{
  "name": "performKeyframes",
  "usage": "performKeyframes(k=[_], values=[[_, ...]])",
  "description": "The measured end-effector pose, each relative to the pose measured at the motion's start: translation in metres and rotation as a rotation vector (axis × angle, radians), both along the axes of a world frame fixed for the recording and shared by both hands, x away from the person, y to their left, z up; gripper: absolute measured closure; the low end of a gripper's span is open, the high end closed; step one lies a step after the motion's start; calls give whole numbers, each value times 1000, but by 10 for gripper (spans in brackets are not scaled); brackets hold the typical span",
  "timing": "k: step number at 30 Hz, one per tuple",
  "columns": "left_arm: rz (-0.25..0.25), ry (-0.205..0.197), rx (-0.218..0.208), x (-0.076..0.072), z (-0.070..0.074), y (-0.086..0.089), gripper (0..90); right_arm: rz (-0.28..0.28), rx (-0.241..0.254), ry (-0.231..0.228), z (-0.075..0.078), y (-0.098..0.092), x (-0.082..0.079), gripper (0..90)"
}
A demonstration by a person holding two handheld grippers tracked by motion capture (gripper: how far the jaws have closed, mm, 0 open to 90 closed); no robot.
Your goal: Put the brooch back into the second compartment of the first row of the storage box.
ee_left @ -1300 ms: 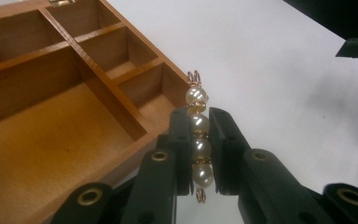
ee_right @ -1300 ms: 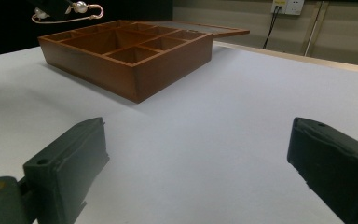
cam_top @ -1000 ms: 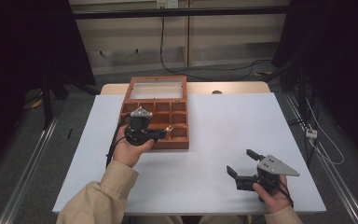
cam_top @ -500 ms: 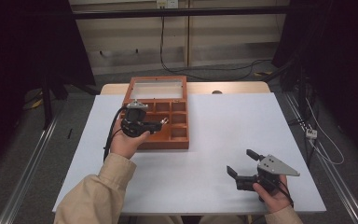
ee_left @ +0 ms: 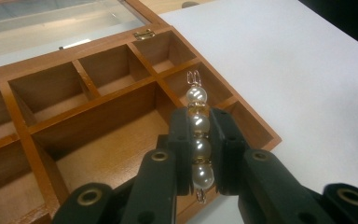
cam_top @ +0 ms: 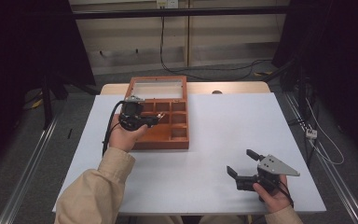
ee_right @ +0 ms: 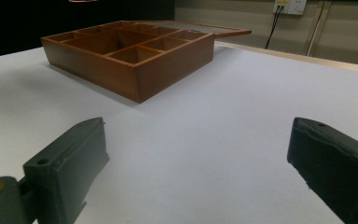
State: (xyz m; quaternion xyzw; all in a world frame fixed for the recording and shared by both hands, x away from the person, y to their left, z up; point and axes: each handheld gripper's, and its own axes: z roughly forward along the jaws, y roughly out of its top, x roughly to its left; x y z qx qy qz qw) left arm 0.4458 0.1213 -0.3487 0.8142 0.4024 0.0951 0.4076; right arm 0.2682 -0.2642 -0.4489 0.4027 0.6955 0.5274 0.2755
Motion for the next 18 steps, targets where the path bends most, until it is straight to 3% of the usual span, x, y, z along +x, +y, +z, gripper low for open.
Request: performKeyframes(k=[12,16,18], values=[[31,-4,3,12,2,4,802,3,-1,1,0,0,0,41],[31,-3,-28,15,2,4,802,8,-3,0,0,0,0,41],[30,-7,-17,17,3,5,802,7,-4,0,0,0,0,41]])
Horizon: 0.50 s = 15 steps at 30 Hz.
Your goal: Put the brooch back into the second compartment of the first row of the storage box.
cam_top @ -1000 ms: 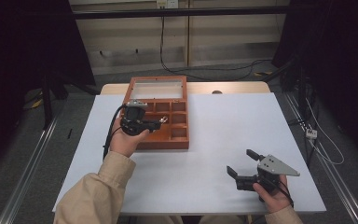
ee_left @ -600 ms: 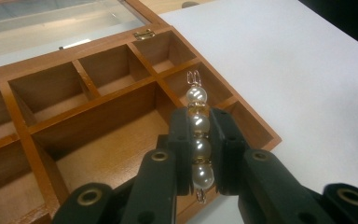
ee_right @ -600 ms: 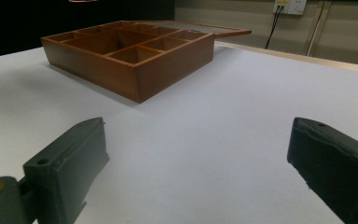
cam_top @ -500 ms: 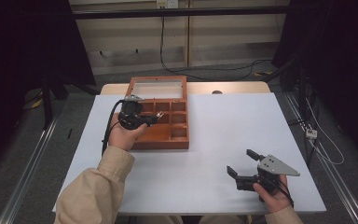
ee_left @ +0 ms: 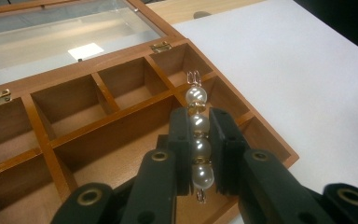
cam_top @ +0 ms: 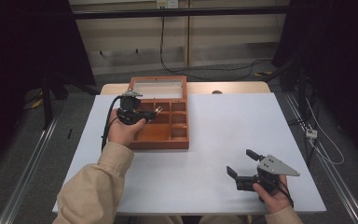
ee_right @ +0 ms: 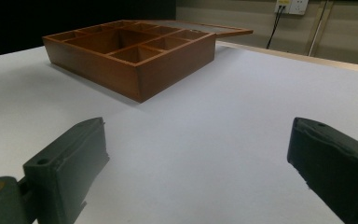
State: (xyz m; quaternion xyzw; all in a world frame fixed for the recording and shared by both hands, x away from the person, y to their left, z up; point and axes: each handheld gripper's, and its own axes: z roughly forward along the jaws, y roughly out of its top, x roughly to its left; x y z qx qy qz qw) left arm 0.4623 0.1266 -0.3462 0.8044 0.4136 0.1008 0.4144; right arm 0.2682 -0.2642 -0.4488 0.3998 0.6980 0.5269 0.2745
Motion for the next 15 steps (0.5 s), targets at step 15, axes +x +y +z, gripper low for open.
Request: performKeyframes(k=[15], values=[[41,4,-1,15,4,3,802,0,-2,-3,0,0,0,41]])
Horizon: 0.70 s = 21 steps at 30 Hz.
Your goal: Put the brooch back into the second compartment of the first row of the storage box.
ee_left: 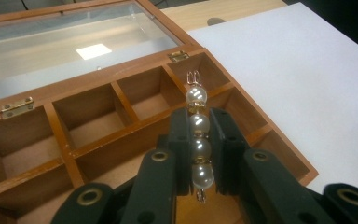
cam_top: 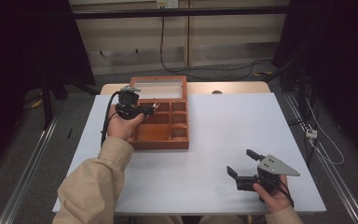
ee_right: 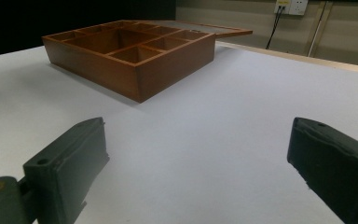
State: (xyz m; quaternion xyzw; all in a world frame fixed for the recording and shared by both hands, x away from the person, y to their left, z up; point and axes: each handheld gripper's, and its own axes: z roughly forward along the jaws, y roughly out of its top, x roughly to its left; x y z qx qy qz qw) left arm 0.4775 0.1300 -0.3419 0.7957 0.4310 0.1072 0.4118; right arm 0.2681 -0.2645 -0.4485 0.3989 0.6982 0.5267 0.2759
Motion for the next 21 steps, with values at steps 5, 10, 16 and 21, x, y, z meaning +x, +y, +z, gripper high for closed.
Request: performKeyframes(k=[5,10,16,21], values=[[6,-5,3,3,3,0,802,0,0,1,0,0,0,41],[29,-8,2,8,3,1,802,2,-2,-1,0,0,0,41],[53,4,1,16,-1,4,802,3,-3,-1,0,0,0,41],[71,11,5,22,-5,7,801,5,-3,-1,0,0,0,41]])
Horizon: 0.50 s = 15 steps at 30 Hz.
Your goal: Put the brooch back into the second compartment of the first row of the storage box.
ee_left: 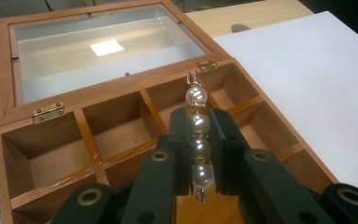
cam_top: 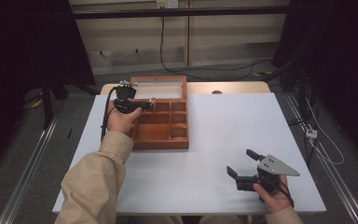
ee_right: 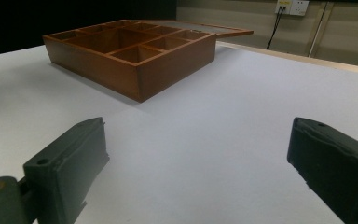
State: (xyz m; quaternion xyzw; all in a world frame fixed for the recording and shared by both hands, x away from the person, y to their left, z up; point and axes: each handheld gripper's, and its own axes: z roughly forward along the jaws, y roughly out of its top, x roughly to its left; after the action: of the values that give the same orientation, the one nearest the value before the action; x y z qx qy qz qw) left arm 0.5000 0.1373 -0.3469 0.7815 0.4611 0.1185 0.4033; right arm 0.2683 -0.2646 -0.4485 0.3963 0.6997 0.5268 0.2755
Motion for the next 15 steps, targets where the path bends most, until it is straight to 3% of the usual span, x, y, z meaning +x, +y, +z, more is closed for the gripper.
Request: performKeyframes(k=[15], values=[[22,12,4,10,-6,3,801,0,1,-1,0,-1,0,41]])
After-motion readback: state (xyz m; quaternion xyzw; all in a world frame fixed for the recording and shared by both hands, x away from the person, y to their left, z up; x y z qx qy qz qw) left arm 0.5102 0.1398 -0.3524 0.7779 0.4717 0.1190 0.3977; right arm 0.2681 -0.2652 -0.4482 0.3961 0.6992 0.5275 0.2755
